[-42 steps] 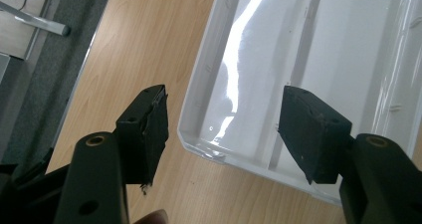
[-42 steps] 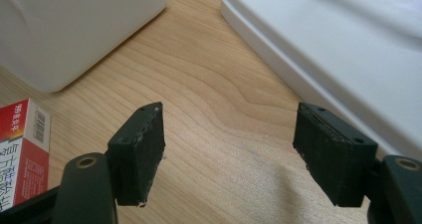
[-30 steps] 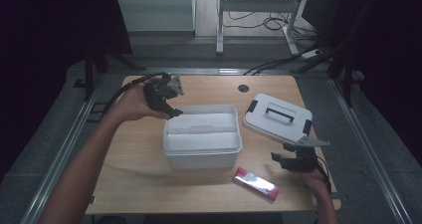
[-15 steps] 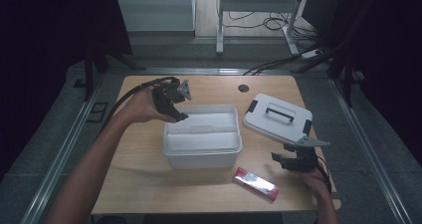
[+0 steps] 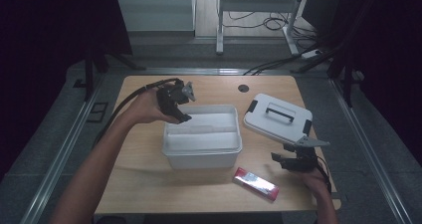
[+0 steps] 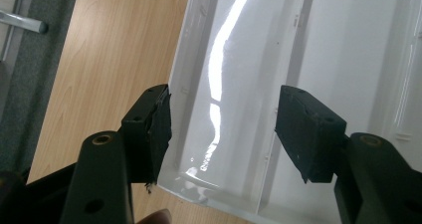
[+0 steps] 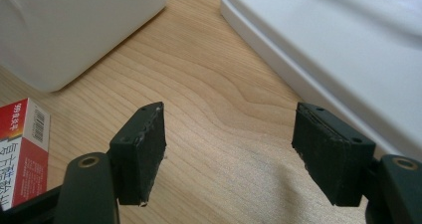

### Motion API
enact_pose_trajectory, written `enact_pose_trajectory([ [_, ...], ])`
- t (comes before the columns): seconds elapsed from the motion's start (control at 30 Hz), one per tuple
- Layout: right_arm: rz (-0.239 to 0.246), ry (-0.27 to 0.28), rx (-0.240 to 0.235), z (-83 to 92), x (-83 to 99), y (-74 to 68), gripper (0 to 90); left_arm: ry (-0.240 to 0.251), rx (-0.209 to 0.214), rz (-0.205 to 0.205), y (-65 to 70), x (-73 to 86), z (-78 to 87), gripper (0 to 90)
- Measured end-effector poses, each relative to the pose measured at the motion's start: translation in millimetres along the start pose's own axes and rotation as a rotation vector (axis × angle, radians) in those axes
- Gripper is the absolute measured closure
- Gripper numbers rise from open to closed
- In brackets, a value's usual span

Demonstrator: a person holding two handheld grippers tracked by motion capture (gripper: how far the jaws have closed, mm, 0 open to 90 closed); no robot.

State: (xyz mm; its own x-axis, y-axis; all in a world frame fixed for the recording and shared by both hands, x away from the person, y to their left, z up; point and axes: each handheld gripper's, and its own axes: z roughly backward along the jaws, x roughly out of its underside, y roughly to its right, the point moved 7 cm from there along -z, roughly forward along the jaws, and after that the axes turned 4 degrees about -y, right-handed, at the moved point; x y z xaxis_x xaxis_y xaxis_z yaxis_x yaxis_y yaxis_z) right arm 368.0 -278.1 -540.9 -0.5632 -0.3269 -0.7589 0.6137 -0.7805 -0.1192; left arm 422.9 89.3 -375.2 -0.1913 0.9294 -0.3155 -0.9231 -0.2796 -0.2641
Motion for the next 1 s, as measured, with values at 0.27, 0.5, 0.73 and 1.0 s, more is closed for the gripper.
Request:
enact_pose_trajectory([
  [0.27, 0.000, 0.003, -0.001, 0.0, -0.6, 0.0, 29.1, -0.006, 0.004, -0.001, -1.3, -2.8, -4.7, 39.4],
  [0.5, 0.000, 0.008, -0.001, 0.3, -1.4, -0.8, 29.2, -0.018, 0.009, -0.013, -0.3, -5.2, -8.1, 40.1],
  [0.73, -0.003, 0.010, 0.001, 0.6, -1.4, -0.1, 29.2, -0.023, 0.019, -0.017, 2.3, -9.0, -14.4, 40.3],
  [1.0, -0.003, 0.009, -0.001, 0.6, -1.2, 0.2, 29.3, -0.051, 0.018, -0.044, 6.0, -15.2, -14.1, 40.7],
])
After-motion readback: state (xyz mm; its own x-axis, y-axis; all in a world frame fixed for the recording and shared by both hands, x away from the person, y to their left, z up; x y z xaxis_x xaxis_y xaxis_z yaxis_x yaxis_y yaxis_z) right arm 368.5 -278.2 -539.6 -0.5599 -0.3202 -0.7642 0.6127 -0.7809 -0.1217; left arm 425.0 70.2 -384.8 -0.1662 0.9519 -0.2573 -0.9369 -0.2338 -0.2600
